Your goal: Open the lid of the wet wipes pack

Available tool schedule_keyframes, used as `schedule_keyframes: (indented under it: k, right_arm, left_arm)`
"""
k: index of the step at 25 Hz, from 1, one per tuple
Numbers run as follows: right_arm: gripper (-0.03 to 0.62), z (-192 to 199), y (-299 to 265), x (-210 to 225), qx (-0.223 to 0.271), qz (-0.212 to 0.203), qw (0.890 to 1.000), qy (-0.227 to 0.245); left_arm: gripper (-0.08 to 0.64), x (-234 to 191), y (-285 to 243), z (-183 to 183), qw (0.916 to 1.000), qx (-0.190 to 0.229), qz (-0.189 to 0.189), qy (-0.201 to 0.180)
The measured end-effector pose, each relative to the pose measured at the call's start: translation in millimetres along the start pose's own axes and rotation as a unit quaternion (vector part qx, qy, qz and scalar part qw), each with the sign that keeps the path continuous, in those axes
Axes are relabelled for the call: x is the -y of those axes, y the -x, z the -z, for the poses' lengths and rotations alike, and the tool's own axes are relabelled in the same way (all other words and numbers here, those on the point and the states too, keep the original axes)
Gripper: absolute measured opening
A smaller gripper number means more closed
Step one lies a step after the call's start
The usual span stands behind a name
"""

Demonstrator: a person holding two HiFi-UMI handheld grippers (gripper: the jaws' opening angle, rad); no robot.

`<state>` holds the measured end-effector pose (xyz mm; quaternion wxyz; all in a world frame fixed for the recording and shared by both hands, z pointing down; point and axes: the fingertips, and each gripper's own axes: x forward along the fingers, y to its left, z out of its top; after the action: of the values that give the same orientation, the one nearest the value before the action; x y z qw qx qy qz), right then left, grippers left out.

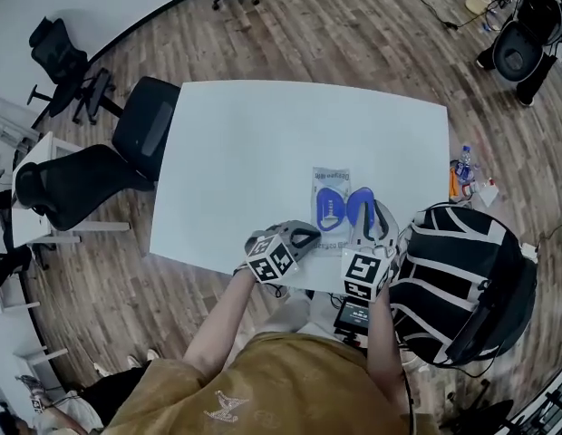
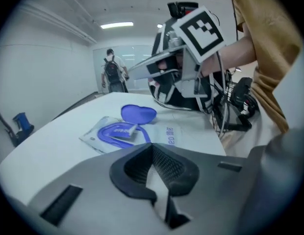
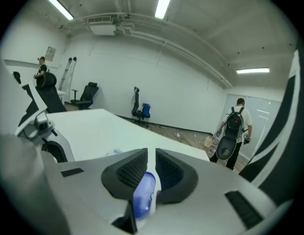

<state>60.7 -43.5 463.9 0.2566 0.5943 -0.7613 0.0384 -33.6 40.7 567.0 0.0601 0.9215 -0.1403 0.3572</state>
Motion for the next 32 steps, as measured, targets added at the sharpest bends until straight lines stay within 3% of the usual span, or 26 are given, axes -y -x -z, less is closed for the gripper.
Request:
schedule_keyframes:
  k: [2,4,9,12,14,17,20,23,28,32]
  right_arm:
    - [0.024,-26.2,21.0,3.0,0.062,0.008,0.998,-0.023]
    - [0.011,-45.4,41.4,6.2,0.106,0.013,0.993,-0.057]
    - [0.008,-89.2,82.5,21.6,0.198,-0.004,0.968,-0.158]
    - [0.008,-106.1,99.7,32.3,0.225,-0.012,0.955,-0.192]
    - [0.008,-112.3,102.5,39.8,0.232,-0.001,0.952,-0.198]
    - [0.008,-120.9,100.8,51.1,0.236,0.025,0.958,-0.161]
    - [0.009,-132.5,105.6,64.5,0.243,0.054,0.961,-0.123]
    - [0.008,-148.0,123.5,79.8,0.265,0.077,0.953,-0.127]
    - [0.009,-176.3,151.5,98.8,0.29,0.107,0.942,-0.133]
    - [0.008,-191.2,167.6,101.6,0.292,0.13,0.943,-0.092]
  left_arm:
    - [0.008,-16.4,18.9,-22.4,0.9946,0.072,-0.061,0.044]
    - [0.008,-32.4,46.1,-42.7,0.977,0.145,-0.124,0.094]
    - [0.008,-65.0,127.3,-72.8,0.9142,0.261,-0.266,0.16]
    - [0.008,-73.6,170.1,-85.4,0.877,0.287,-0.34,0.18]
    - [0.008,-76.8,193.3,-92.1,0.8594,0.293,-0.38,0.176]
    - [0.008,-79.8,217.9,-110.8,0.8439,0.31,-0.409,0.155]
    - [0.008,-82.4,236.9,-134.4,0.8346,0.329,-0.421,0.134]
    - [0.008,-82.5,257.4,-153.8,0.8289,0.336,-0.435,0.104]
    - [0.008,-83.1,292.7,-178.2,0.8114,0.358,-0.456,0.077]
    - [0.008,-75.6,305.5,-188.8,0.8099,0.361,-0.459,0.053]
